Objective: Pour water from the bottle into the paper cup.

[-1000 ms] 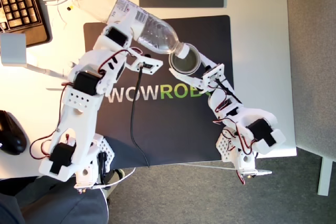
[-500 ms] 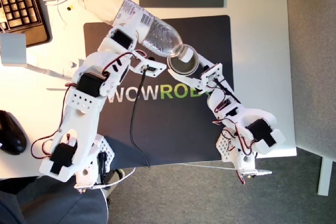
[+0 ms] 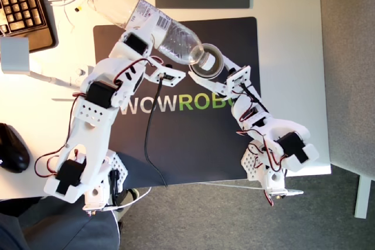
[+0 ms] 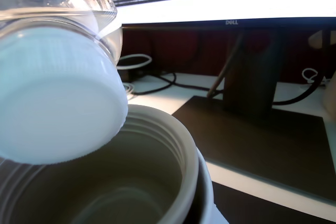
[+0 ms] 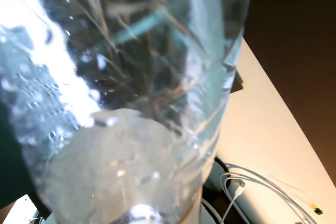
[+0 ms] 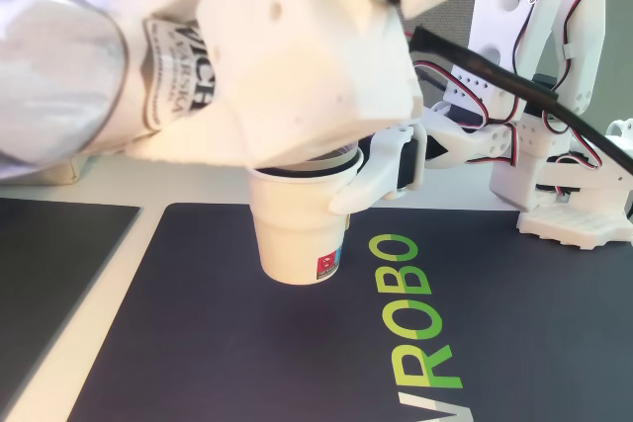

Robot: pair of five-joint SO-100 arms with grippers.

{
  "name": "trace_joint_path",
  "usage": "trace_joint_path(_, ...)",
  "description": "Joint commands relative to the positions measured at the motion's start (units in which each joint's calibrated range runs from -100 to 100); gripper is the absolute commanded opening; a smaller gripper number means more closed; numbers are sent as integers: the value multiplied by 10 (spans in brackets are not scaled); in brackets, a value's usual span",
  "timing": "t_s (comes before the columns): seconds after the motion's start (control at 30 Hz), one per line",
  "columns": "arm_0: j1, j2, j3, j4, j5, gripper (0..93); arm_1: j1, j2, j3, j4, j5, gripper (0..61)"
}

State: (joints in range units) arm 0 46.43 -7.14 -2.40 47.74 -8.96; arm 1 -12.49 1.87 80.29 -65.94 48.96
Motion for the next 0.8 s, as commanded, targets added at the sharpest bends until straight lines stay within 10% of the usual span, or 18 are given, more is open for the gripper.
trace_joint_path(0.0, -4, -68, -51, 0, 6, 0, 7, -8, -51, -1, -1, 83)
trace_joint_path(0.77, -10, -72, -58, 0, 13, 0, 20, 1, -43, -11, -8, 80)
